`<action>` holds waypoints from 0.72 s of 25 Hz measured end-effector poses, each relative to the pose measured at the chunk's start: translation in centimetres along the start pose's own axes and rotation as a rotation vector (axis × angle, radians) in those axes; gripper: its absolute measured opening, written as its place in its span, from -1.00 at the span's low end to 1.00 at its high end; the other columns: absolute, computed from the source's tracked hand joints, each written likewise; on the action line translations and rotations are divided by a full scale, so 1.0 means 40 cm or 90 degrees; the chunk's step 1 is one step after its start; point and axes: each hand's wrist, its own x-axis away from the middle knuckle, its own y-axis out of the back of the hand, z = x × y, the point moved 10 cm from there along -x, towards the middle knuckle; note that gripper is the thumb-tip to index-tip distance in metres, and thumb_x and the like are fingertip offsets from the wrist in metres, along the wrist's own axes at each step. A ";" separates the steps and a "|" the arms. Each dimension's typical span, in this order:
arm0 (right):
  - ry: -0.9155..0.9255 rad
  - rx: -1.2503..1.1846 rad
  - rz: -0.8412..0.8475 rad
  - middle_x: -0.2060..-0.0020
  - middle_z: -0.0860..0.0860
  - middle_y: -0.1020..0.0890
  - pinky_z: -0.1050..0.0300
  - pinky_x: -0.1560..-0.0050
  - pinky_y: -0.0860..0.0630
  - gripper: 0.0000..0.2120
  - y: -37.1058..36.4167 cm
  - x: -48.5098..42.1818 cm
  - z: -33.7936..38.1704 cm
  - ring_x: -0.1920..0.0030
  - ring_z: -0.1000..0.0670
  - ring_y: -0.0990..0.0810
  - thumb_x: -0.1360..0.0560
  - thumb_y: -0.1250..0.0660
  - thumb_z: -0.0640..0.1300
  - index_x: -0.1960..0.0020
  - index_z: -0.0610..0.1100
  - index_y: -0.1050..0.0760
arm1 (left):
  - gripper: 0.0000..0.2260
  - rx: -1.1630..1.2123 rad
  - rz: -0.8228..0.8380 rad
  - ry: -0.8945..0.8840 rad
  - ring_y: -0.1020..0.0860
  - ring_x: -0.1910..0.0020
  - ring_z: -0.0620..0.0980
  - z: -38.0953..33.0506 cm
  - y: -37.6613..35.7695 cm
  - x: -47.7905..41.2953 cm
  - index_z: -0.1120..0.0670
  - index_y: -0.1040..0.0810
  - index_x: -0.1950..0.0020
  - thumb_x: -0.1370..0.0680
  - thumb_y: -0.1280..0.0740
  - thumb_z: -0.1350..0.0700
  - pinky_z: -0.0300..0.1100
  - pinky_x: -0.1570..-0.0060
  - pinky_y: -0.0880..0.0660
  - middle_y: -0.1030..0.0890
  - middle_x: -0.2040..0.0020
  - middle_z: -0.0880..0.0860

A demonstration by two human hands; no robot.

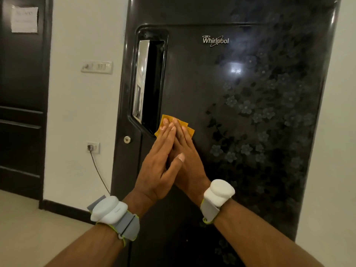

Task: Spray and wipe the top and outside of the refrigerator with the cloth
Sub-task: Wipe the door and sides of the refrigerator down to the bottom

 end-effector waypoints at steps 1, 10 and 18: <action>0.015 0.007 0.006 -0.55 -0.15 -0.21 -0.07 -0.54 -0.17 -0.40 -0.020 0.038 0.025 -0.56 -0.10 -0.15 -0.62 -0.23 -0.01 -0.57 -0.15 -0.12 | -0.39 -0.003 -0.001 0.013 -0.06 -0.59 -0.07 0.013 0.001 0.011 0.12 -0.10 -0.60 -0.61 -0.12 -0.11 0.14 -0.53 -0.15 -0.11 -0.61 -0.01; 0.067 0.038 -0.017 -0.57 -0.16 -0.10 -0.11 -0.58 -0.01 -0.37 -0.001 0.071 -0.009 -0.58 -0.16 -0.01 -0.62 -0.15 0.00 -0.59 -0.20 -0.04 | -0.37 -0.058 0.017 0.052 0.00 -0.59 -0.13 0.065 0.023 0.055 0.09 -0.06 -0.61 -0.61 -0.10 -0.15 0.06 -0.55 -0.12 -0.06 -0.62 -0.04; 0.051 0.021 -0.011 -0.59 -0.16 0.01 -0.09 -0.58 0.07 -0.41 -0.020 0.046 0.000 -0.59 -0.15 0.10 -0.66 -0.04 0.01 -0.60 -0.17 0.04 | -0.38 -0.072 0.006 0.039 -0.02 -0.59 -0.13 0.060 0.025 0.056 0.11 -0.06 -0.60 -0.62 -0.09 -0.15 0.03 -0.55 -0.13 -0.05 -0.62 -0.02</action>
